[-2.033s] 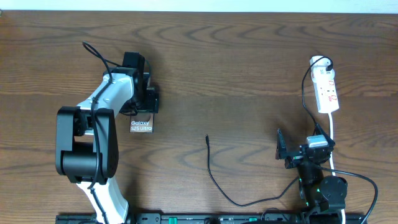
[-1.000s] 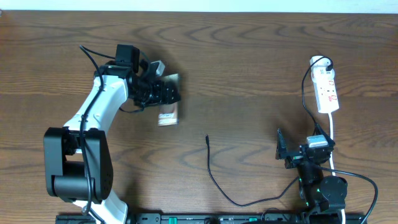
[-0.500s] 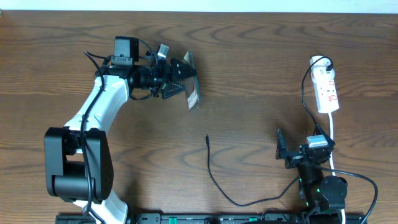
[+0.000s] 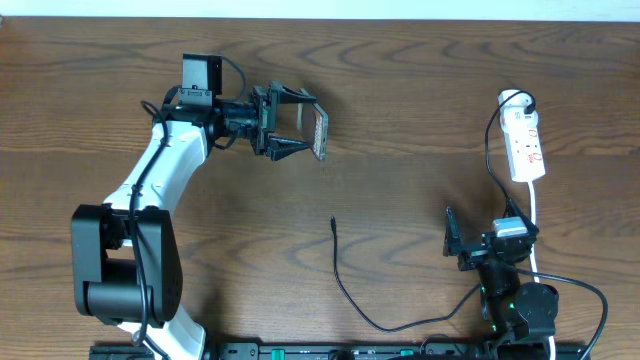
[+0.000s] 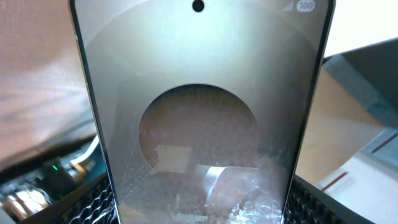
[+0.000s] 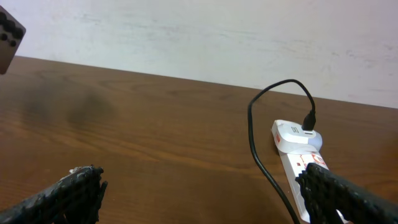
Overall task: Plug charger to phone and switch on socket
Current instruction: 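Lift the phone with the left gripper and tilt it upright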
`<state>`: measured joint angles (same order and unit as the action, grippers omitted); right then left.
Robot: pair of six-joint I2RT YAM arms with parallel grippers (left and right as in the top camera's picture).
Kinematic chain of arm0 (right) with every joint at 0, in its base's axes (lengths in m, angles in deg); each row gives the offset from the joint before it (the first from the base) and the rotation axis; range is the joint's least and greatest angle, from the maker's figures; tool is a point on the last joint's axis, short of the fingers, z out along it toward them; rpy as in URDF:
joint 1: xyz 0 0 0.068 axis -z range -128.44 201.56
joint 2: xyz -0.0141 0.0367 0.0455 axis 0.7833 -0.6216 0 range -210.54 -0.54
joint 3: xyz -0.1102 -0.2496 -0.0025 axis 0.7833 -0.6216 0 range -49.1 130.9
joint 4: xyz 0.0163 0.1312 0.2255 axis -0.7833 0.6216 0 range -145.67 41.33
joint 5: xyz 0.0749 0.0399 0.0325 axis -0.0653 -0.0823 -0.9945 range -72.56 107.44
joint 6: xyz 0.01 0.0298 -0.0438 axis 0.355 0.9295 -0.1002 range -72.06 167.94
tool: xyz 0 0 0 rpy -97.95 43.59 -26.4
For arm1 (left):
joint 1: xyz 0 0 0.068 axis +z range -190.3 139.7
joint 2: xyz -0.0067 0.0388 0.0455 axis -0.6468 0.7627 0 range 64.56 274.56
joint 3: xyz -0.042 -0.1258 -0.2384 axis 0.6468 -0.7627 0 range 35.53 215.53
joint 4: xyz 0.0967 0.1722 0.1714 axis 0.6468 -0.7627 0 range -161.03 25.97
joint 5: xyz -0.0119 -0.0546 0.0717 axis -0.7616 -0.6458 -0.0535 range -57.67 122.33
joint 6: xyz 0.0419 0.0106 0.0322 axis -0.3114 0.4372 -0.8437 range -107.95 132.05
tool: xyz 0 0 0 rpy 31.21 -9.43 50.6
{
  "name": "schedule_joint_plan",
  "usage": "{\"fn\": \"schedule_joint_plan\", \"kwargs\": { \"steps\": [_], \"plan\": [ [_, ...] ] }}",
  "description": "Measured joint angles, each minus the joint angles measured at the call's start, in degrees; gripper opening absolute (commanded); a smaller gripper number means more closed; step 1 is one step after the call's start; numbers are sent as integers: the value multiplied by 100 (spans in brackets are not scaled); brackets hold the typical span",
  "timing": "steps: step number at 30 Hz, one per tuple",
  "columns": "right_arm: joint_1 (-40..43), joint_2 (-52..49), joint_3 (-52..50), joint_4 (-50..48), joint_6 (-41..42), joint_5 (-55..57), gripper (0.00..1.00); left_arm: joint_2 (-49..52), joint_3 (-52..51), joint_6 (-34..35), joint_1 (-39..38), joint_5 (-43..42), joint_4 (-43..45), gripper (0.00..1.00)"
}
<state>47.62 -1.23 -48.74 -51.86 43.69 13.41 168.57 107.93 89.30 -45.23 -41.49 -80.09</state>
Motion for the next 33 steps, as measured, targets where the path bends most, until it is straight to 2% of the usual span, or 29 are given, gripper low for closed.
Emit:
{"fn": "schedule_joint_plan", "kwargs": {
  "steps": [3, 9, 33],
  "plan": [
    [0, 0, 0, 0, 0, 0, 99, 0, 0, 382, 7, -72, 0, 7],
    [0, 0, 0, 0, 0, 0, 99, 0, 0, 697, 118, -267, 2, 7],
    [0, 0, 0, 0, 0, 0, 99, 0, 0, 826, 262, -367, 131, 7]
  ]
}}
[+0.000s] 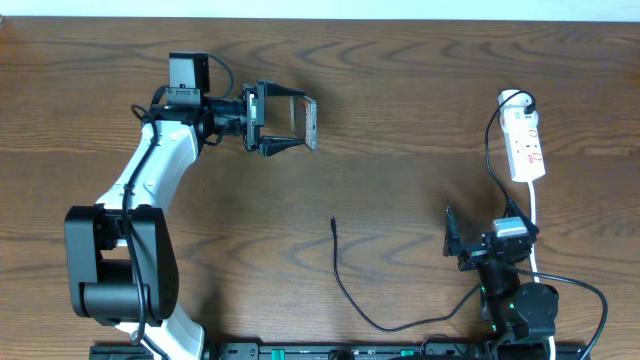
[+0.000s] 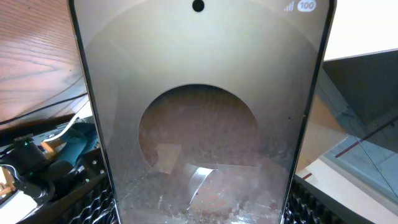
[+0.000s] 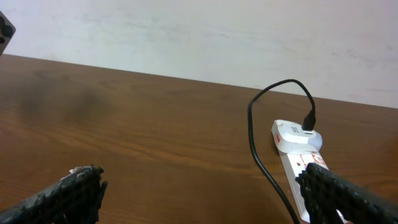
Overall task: Plug charger to phone and switch on socket
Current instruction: 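Lift the phone with the left gripper and tilt it upright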
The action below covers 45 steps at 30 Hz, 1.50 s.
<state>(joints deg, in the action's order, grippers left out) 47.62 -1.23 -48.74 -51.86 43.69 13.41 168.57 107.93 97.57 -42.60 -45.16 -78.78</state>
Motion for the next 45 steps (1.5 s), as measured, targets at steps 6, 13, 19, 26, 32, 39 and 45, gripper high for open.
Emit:
{"fn": "schedule_joint_plan", "kwargs": {
  "steps": [6, 13, 19, 26, 32, 39, 45],
  "plan": [
    [0, 0, 0, 2, 0, 0, 99, 0, 0, 0, 0, 0, 0, 7],
    [0, 0, 0, 0, 0, 0, 99, 0, 0, 0, 0, 0, 0, 7],
    [0, 0, 2, 0, 0, 0, 99, 0, 0, 0, 0, 0, 0, 7],
    [0, 0, 0, 0, 0, 0, 99, 0, 0, 0, 0, 0, 31, 7],
    [0, 0, 0, 0, 0, 0, 99, 0, 0, 0, 0, -2, 42, 7],
    [0, 0, 0, 0, 0, 0, 99, 0, 0, -7, 0, -2, 42, 7],
    [0, 0, 0, -13, 0, 0, 99, 0, 0, -162, 0, -4, 116, 7]
  ]
}}
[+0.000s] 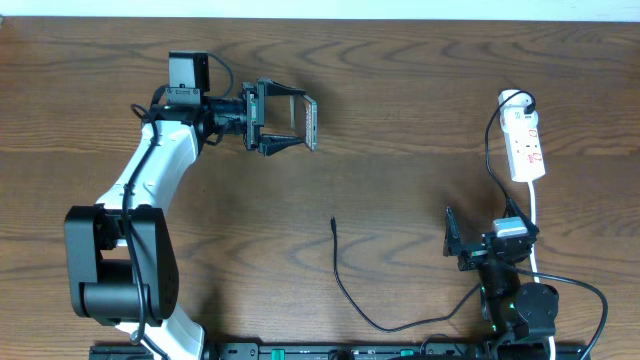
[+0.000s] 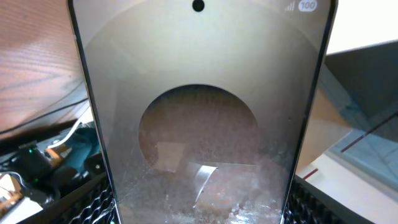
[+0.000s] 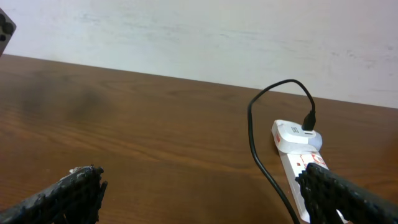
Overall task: Plug charger to phone and switch on socket
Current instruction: 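Lift the phone with the left gripper and tilt it upright, then move the right gripper toward the phone held by the left gripper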
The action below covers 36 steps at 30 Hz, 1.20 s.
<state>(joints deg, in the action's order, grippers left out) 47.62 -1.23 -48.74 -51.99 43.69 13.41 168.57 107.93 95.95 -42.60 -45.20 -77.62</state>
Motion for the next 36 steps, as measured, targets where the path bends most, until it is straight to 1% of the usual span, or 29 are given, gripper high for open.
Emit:
{"fn": "schedule_joint_plan", "kwargs": {
  "steps": [5, 8, 12, 14, 17, 23, 29, 33, 36],
  "plan": [
    [0, 0, 0, -4, 0, 0, 99, 0, 0, -240, 0, -13, 87, 7],
    [0, 0, 0, -79, 0, -2, 99, 0, 0, -573, 0, 57, 98, 7],
    [0, 0, 0, -507, 7, -24, 99, 2, 0, -1134, 0, 297, 120, 7],
    [0, 0, 0, -776, 101, -37, 99, 0, 0, -1421, 0, 422, 136, 7],
    [0, 0, 2, -1005, 450, -68, 99, 2, 0, -1808, 0, 619, 195, 8],
    [0, -4, 127, -872, 918, -341, 99, 0, 0, -2297, 15, 988, 299, 7],
    [0, -400, 1110, -264, 1180, -629, 99, 0, 0, -2496, 181, 1281, 332, 7],
    [0, -1086, 1930, -254, 1425, -1051, 99, 0, 0, -2553, 278, 1381, 337, 7],
    [0, -1794, 2509, -289, 1661, -1504, 99, 0, 0, -2568, 302, 1552, 334, 7]
  ]
}}
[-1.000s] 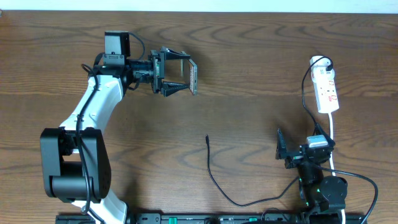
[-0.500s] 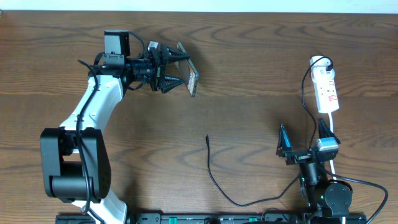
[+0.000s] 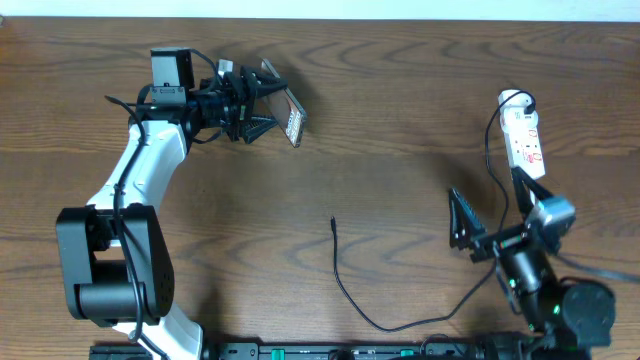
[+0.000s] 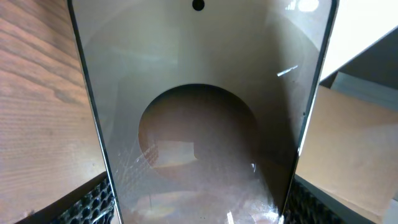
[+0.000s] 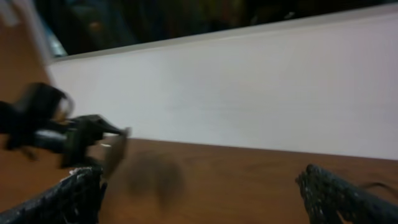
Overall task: Plug charger to phone and switch on socket
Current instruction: 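Move the right gripper toward the phone held by the left gripper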
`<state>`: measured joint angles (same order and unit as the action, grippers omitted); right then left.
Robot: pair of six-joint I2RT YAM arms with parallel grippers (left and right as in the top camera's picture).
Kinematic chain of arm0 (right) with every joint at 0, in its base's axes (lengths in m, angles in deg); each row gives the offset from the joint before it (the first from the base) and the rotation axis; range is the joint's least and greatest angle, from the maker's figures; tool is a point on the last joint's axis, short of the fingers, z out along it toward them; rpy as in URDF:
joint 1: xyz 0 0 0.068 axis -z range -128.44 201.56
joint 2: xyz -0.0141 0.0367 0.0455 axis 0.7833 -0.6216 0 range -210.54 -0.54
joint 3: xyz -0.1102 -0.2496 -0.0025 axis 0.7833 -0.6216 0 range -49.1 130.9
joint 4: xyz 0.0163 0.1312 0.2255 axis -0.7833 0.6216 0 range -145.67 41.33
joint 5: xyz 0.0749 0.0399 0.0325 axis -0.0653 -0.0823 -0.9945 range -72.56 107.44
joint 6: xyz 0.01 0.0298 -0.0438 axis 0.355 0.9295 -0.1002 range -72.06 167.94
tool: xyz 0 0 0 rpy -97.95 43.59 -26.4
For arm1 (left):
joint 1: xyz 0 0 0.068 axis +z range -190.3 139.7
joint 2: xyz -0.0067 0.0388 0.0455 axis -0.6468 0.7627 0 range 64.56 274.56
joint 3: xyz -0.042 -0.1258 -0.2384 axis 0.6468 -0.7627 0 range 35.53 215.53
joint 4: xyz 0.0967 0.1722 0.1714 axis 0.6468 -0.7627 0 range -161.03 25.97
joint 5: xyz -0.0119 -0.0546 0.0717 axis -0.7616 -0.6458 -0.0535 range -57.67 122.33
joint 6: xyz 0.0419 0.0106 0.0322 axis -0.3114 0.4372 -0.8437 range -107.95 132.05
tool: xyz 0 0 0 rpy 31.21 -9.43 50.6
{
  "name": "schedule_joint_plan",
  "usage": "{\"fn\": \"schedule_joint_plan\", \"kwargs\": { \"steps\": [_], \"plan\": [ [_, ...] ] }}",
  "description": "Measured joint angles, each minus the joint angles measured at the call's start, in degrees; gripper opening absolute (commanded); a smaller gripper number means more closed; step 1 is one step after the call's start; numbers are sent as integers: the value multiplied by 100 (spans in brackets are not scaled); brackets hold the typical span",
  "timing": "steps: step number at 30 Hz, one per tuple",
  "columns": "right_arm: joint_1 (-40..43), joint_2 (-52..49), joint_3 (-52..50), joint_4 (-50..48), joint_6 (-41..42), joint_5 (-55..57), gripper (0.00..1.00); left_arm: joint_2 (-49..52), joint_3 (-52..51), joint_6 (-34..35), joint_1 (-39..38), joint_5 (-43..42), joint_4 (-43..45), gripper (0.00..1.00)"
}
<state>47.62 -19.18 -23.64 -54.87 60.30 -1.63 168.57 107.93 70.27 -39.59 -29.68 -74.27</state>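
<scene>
My left gripper [image 3: 276,108] is shut on the phone [image 3: 291,119], held tilted above the far left of the table. In the left wrist view the phone's screen [image 4: 199,112] fills the frame between the two pads [image 4: 93,200]. The black charger cable's loose tip [image 3: 333,221] lies on the wood at mid-table, and the cable [image 3: 372,320] loops toward the front edge. The white power strip [image 3: 526,142] with the charger in it lies at the far right. My right gripper [image 3: 456,222] hangs open and empty at the front right, its fingers [image 5: 76,194] wide apart.
The wooden table [image 3: 420,100] ends at a white wall behind. A black rail [image 3: 300,352] runs along the front edge. The left arm [image 5: 43,118] shows blurred in the right wrist view.
The left gripper has moved back and to the left with the phone, which is now tilted. The right arm has risen and turned; its camera now faces the left arm instead of the power strip.
At first the left gripper held the phone above the far middle of the table. Then it stood a little further left with the phone turned, and stayed so. The right arm rested still at the front right, open, until it rose just now.
</scene>
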Motion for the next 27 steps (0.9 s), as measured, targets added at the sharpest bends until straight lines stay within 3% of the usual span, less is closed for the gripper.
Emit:
{"fn": "schedule_joint_plan", "kwargs": {
  "steps": [7, 16, 27],
  "plan": [
    [0, -1888, 942, -280, 841, -1141, 99, 0, 0, 33, 0, 302, -2, 7],
    [-101, -4509, 1370, -2323, 2208, -2686, 99, 0, 0, 181, 0, 608, 0, 7],
    [-332, -6373, 1397, -3053, 2887, -3067, 99, 2, 0, 348, -24, 881, -57, 7]
  ]
}}
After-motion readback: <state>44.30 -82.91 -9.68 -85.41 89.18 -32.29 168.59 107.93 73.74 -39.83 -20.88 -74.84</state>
